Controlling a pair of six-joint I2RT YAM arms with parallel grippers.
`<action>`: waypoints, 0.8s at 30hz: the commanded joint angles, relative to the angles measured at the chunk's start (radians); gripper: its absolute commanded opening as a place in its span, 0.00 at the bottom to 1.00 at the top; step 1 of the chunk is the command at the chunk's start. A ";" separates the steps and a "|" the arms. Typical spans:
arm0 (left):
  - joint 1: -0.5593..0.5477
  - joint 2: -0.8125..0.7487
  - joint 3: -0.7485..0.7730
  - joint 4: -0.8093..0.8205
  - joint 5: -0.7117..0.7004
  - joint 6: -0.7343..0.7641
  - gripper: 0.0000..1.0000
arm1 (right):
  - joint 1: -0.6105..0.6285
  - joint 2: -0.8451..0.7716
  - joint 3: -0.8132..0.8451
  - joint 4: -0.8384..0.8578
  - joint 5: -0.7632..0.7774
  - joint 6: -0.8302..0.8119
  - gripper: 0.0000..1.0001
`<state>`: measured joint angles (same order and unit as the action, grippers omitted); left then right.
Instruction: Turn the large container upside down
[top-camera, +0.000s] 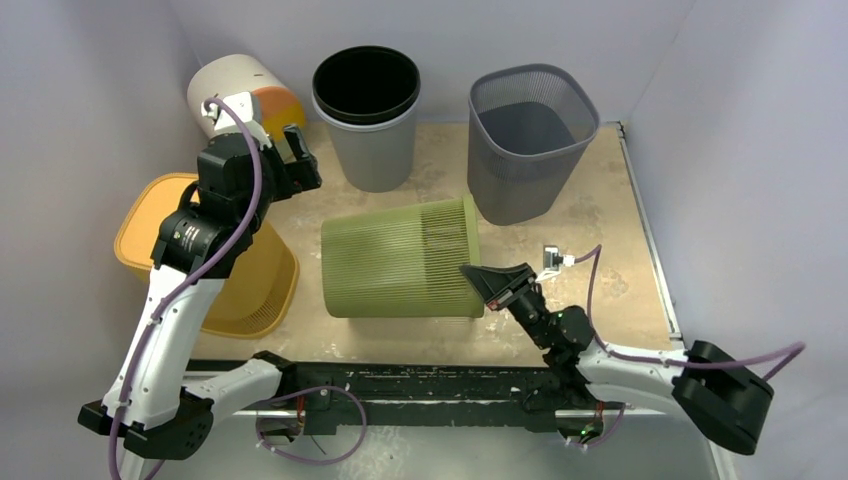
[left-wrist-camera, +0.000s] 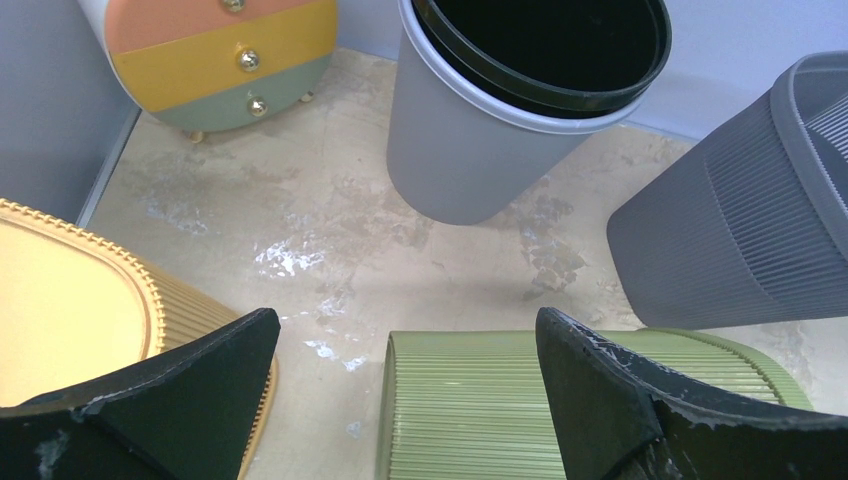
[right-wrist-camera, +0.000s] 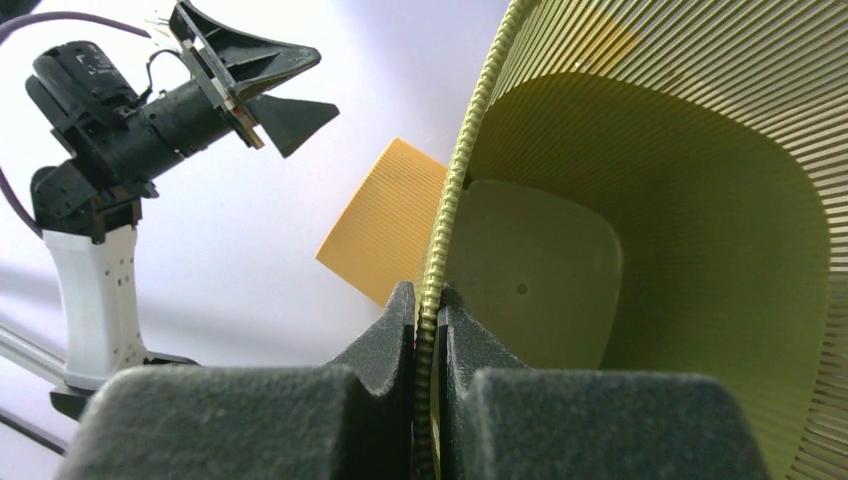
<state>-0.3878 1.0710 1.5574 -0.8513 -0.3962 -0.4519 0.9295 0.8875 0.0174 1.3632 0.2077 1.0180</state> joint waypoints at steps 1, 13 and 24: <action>-0.002 -0.016 0.005 0.037 0.005 0.018 0.96 | 0.005 0.120 -0.045 0.383 0.016 0.065 0.00; -0.003 0.023 0.112 -0.022 -0.005 0.051 0.96 | 0.005 0.335 0.245 0.689 -0.097 0.085 0.00; -0.002 0.033 0.104 -0.045 -0.020 0.070 0.96 | -0.106 0.506 0.157 0.689 0.040 0.296 0.00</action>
<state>-0.3878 1.1023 1.6455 -0.8993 -0.3996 -0.4084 0.9096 1.3895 0.2623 1.5612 0.1593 1.1992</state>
